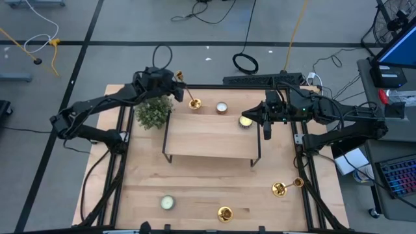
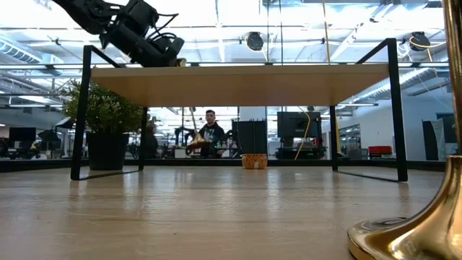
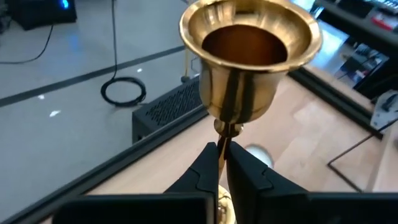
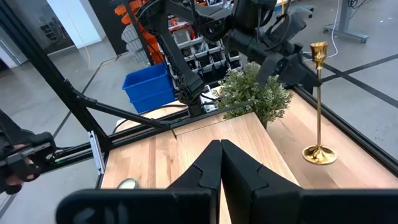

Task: Pick & Place candle stick holders
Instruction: Put the top gold candle holder on the shelf

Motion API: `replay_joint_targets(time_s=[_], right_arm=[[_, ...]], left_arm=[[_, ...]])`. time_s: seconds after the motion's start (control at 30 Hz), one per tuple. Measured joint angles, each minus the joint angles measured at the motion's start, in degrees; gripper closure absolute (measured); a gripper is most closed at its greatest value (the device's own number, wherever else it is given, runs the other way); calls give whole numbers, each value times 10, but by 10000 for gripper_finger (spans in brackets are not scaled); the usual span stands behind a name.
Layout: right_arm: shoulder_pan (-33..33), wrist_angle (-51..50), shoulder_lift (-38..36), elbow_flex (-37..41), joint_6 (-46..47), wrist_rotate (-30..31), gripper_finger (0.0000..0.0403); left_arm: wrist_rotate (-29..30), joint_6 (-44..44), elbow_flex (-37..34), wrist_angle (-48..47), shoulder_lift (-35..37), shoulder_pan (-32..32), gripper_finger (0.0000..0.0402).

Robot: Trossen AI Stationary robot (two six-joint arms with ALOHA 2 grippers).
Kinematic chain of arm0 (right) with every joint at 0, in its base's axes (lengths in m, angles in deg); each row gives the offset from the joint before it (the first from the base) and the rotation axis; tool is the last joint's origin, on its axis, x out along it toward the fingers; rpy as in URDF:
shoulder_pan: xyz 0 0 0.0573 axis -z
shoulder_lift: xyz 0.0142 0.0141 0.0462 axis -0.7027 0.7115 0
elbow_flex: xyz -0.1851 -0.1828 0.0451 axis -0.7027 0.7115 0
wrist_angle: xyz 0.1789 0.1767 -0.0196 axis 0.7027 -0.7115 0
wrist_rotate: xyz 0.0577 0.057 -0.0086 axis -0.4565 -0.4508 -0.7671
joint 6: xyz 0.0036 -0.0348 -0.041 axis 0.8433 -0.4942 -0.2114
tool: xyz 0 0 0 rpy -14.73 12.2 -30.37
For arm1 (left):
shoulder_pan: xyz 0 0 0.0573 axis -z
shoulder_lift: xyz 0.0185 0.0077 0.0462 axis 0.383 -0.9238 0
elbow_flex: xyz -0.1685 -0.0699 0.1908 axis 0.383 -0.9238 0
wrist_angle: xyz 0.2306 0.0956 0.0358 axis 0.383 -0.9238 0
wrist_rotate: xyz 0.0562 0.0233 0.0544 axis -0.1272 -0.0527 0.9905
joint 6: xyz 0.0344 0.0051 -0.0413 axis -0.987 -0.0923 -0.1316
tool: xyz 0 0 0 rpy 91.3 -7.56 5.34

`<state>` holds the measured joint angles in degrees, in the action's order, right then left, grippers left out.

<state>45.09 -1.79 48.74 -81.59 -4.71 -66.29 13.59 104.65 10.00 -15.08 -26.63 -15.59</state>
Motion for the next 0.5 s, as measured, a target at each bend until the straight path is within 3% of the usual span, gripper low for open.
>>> replay_joint_targets(time_s=[0.23, 0.5], right_arm=[[0, 0, 0, 0, 0, 0, 399], [0, 1, 14, 0, 0, 2, 399]], left_arm=[[-42, 14, 45, -6, 0, 1, 386], [-58, -15, 137, -97, 0, 15, 392]])
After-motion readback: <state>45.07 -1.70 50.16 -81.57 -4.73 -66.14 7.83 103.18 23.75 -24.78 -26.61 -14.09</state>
